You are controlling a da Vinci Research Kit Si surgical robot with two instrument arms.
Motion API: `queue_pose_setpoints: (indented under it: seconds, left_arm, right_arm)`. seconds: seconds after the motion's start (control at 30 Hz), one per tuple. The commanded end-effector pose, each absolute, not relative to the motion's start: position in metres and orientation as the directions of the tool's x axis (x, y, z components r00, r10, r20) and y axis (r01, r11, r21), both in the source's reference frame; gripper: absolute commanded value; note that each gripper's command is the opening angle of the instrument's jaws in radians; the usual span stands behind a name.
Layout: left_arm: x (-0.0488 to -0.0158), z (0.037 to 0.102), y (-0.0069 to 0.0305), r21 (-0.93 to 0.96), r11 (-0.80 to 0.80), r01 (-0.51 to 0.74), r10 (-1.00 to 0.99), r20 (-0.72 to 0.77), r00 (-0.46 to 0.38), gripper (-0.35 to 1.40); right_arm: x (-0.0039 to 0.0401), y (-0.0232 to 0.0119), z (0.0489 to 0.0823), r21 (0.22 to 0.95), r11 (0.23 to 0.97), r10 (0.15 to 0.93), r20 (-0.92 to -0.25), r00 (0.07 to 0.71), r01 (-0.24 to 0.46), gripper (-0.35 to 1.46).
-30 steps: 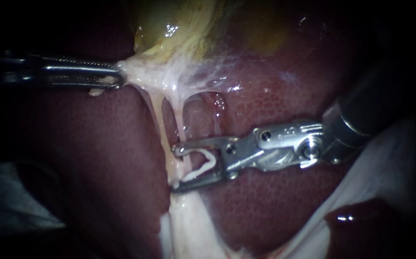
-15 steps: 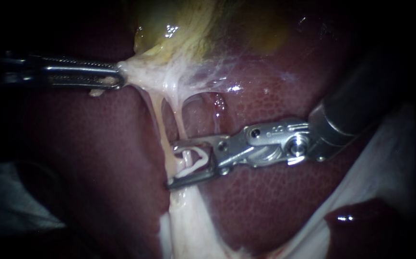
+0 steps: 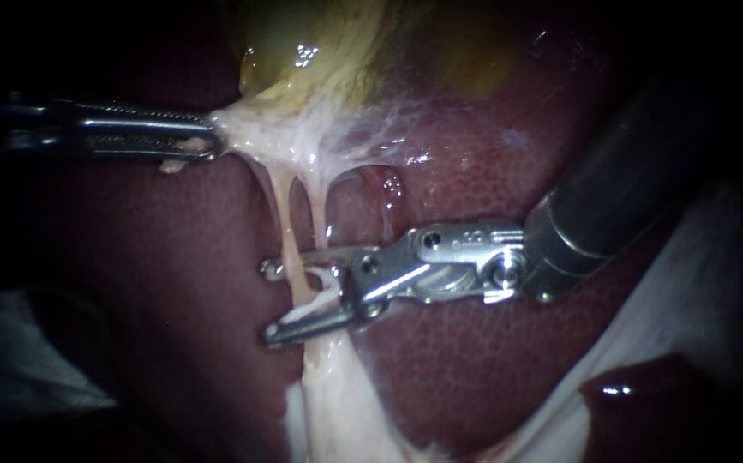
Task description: Clipping first clip left tube
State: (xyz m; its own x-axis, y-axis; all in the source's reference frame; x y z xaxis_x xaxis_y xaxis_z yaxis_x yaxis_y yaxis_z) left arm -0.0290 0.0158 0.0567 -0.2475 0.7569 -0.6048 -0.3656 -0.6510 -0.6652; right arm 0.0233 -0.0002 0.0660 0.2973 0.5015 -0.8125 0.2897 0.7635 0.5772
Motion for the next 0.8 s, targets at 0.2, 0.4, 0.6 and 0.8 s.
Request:
queue_pose_setpoints:
  seconds: [0.2, 0.4, 0.6, 0.8]
  left_arm:
    - [-0.0290, 0.0568, 0.0158, -0.665, -0.651, -0.366, 0.757, -0.605, -0.248, -0.35]
    - [-0.0290, 0.0568, 0.0158, -0.665, -0.651, -0.366, 0.757, -0.605, -0.248, -0.35]
    - [-0.0290, 0.0568, 0.0158, -0.665, -0.651, -0.366, 0.757, -0.605, -0.248, -0.35]
    - [-0.0290, 0.0568, 0.0158, -0.665, -0.651, -0.366, 0.757, -0.605, -0.248, -0.35]
  right_arm:
    - [0.0235, -0.0013, 0.0644, 0.582, 0.737, 0.501, -0.812, 0.300, 0.345, 0.35]
    - [0.0234, -0.0013, 0.0644, 0.583, 0.735, 0.501, -0.811, 0.301, 0.346, 0.20]
    - [0.0231, -0.0014, 0.0645, 0.606, 0.720, 0.523, -0.794, 0.311, 0.337, -0.19]
    - [0.0230, -0.0014, 0.0645, 0.643, 0.695, 0.557, -0.764, 0.325, 0.322, -0.35]
